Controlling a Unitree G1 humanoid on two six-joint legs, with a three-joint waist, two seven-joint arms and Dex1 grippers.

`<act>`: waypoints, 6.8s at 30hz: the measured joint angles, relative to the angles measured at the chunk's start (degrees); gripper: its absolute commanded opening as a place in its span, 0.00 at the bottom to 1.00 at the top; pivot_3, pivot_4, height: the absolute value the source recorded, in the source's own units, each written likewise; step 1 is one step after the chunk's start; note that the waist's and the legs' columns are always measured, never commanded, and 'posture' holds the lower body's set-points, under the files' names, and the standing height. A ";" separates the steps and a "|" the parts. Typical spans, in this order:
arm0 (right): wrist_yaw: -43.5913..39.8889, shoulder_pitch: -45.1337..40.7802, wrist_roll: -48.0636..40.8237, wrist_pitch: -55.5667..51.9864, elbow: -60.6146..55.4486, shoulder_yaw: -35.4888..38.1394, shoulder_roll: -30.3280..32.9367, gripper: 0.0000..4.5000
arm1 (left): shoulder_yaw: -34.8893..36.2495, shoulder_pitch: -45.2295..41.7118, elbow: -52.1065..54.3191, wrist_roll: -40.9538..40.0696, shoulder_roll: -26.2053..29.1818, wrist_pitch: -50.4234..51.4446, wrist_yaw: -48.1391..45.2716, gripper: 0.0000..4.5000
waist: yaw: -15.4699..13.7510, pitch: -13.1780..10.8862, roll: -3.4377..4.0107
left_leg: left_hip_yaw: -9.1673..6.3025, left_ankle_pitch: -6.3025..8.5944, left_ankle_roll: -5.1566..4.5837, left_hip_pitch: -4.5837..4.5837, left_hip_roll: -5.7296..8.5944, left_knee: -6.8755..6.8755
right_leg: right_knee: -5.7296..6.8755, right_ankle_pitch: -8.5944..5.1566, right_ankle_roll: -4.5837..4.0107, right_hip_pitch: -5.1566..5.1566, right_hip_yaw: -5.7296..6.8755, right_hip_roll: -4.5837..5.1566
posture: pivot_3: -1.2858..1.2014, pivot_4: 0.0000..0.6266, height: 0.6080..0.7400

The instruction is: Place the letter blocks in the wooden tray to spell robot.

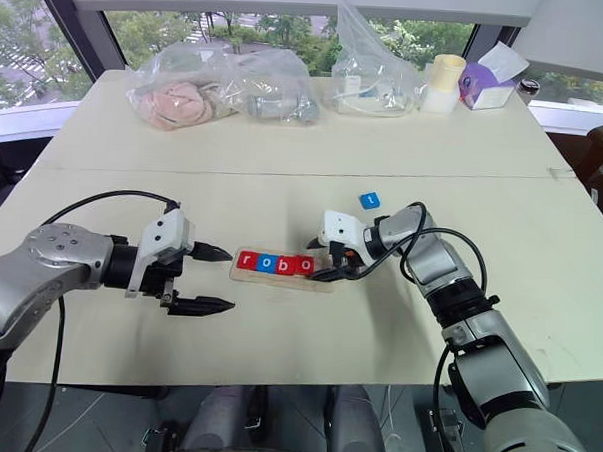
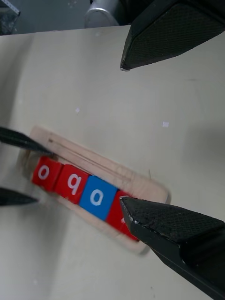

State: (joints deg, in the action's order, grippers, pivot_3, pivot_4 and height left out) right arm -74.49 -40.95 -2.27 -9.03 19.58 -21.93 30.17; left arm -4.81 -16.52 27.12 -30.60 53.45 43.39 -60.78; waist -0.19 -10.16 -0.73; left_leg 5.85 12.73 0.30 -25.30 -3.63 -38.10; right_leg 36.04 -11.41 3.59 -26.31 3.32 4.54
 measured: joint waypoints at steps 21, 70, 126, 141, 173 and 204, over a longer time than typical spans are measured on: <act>13.25 6.51 0.44 1.08 -6.89 7.65 1.26 0.99 | -0.76 -2.24 -2.40 0.92 -1.13 -0.41 1.02 1.00 | 0.06 0.00 0.00 | 0.01 0.00 0.01 0.00 0.00 -0.01 | 0.01 -0.02 0.04 -0.01 0.00 0.00 | 0.52 0.24 0.99; 54.01 -1.99 -0.69 -13.37 14.99 23.43 -15.07 0.27 | 6.80 -6.05 -8.40 -1.70 -9.32 -2.13 10.62 1.00 | 1.37 0.03 -0.02 | -0.02 -0.04 0.02 0.06 -0.01 0.00 | 0.09 0.03 0.00 0.08 -0.05 -0.04 | 0.52 0.24 0.99; 8.88 35.20 -11.46 -5.05 -16.88 31.89 18.04 0.99 | -0.56 -4.83 -4.71 0.17 -0.57 -7.35 -10.46 1.00 | 0.93 0.00 0.05 | 0.00 0.00 0.00 0.00 0.05 0.69 | -0.86 -0.11 0.21 0.05 0.02 -0.01 | 0.52 0.24 0.99; 8.84 32.89 -9.24 7.45 -10.34 26.29 15.94 0.59 | -1.29 -2.26 -1.79 0.05 -3.35 -6.42 -5.00 1.00 | 0.85 0.00 0.05 | -0.07 0.01 0.01 0.02 0.02 0.15 | -0.63 -0.06 0.18 0.29 0.02 -0.01 | 0.52 0.24 0.99; 32.92 26.44 -12.57 -47.03 -53.80 7.73 9.15 0.25 | -2.60 -1.89 -7.53 6.20 -2.49 -11.47 -6.23 1.00 | -0.48 0.04 0.02 | -0.01 0.02 0.02 -0.11 -0.05 0.11 | -0.51 0.09 -0.07 0.03 0.04 0.03 | 0.52 0.24 0.99; 36.25 23.85 -12.79 -48.02 -53.17 4.74 8.62 0.99 | -2.52 0.38 -8.57 7.33 -4.13 -13.62 -3.88 1.00 | -0.45 0.04 0.02 | -0.02 0.02 0.02 -0.11 -0.05 0.11 | -0.51 0.09 -0.06 0.02 0.05 0.02 | 0.52 0.24 0.99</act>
State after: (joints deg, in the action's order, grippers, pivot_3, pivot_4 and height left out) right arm -38.24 -17.10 -15.06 -57.06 -33.59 -17.20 38.79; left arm -7.33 -16.14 18.56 -23.27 49.32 29.77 -64.66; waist -0.64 -10.11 -0.71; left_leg 5.84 12.75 0.32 -25.41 -3.69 -37.99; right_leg 35.53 -11.32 3.52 -26.28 3.37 4.56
